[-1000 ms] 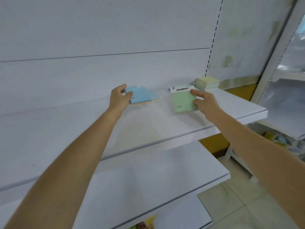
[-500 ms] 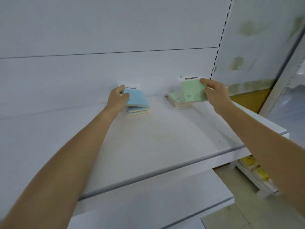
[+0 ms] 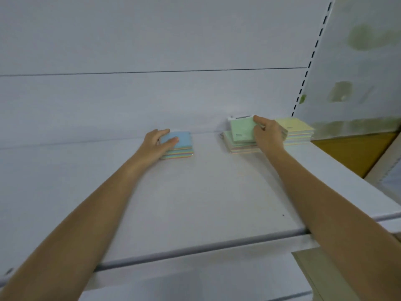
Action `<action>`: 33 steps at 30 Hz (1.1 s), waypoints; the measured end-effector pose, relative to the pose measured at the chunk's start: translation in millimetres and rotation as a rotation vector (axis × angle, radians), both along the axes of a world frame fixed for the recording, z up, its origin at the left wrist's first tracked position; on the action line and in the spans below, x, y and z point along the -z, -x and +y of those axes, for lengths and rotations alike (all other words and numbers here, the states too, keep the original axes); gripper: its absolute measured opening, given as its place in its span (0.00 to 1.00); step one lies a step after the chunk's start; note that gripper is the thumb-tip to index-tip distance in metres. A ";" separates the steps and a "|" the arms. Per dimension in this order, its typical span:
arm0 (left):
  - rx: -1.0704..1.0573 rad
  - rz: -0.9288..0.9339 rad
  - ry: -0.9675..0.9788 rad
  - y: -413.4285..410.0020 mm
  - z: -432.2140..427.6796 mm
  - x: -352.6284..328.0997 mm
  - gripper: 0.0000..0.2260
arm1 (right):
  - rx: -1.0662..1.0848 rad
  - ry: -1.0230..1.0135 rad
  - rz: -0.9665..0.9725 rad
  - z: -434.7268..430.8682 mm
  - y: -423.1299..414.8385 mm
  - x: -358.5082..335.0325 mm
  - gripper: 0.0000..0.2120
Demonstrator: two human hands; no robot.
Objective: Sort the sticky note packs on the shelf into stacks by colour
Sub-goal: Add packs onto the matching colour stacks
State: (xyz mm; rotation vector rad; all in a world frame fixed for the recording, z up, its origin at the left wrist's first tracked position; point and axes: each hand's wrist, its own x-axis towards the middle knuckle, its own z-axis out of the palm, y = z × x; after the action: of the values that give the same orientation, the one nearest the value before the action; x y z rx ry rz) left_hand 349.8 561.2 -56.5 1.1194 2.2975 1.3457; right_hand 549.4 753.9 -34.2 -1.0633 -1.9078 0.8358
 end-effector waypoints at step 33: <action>-0.198 0.666 0.303 7.1 -42.5 -13.2 0.24 | -0.381 -0.825 -0.325 -52.2 25.9 -1.1 0.22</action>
State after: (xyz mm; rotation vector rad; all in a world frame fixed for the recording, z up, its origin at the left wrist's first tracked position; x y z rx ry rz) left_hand 342.7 518.7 -43.3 1.4121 3.0125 0.6842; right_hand 523.5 701.7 -33.0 -0.3379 -2.4355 -0.0007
